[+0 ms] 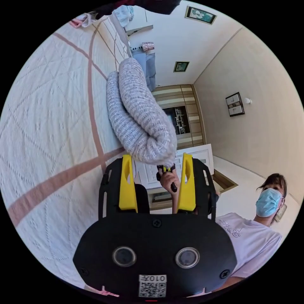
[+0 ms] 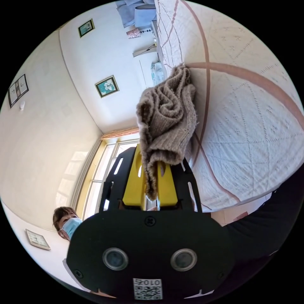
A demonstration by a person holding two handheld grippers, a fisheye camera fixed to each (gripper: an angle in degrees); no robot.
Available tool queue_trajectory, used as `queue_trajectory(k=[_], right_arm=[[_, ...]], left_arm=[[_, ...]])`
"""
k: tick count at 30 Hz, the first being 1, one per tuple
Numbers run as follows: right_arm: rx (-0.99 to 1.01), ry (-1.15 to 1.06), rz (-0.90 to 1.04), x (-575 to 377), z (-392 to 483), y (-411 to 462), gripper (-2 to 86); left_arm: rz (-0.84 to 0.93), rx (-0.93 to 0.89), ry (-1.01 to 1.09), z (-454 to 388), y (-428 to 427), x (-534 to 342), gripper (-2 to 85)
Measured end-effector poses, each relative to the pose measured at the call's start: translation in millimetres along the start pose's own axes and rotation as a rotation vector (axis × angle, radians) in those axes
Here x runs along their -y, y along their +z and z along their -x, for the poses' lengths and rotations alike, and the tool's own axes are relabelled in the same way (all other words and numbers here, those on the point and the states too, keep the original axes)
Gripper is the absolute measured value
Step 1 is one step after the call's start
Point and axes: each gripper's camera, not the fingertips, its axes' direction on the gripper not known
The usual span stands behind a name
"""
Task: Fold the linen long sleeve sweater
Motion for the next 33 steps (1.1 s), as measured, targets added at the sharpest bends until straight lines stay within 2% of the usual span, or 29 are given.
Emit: queue_trajectory(k=[4, 8, 10, 17, 28, 33], right_arm=[[-0.034, -0.011, -0.002, -5.2, -2.3, -4.4, 7.0], [-0.240, -0.060, 0.023, -12.3, -1.9, -6.1, 7.3], [-0.268, -0.064, 0.032, -15.9, -6.1, -5.6, 7.3], [-0.200, -0.073, 0.049, -29.9, -13.9, 3.9, 6.8], [-0.213, -0.350, 0.129, -69.9, 98.8, 14.0, 6.1], [-0.174, -0.374, 0.095, -129.1, 109.5, -2.2, 6.2]], left_arm=[[-0.043, -0.035, -0.038, 9.8, 8.0, 23.5, 17.1], [-0.045, 0.046, -0.038, 7.3, 14.8, 31.3, 14.4], [-0.032, 0.124, -0.009, -1.2, 18.7, 34.8, 12.9], [-0.028, 0.153, 0.033, -16.0, 27.2, 45.1, 10.8], [0.028, 0.136, 0.382, -164.4, 55.7, 87.4, 12.4], [0.061, 0.084, 0.417, -194.7, 70.8, 71.7, 12.8]])
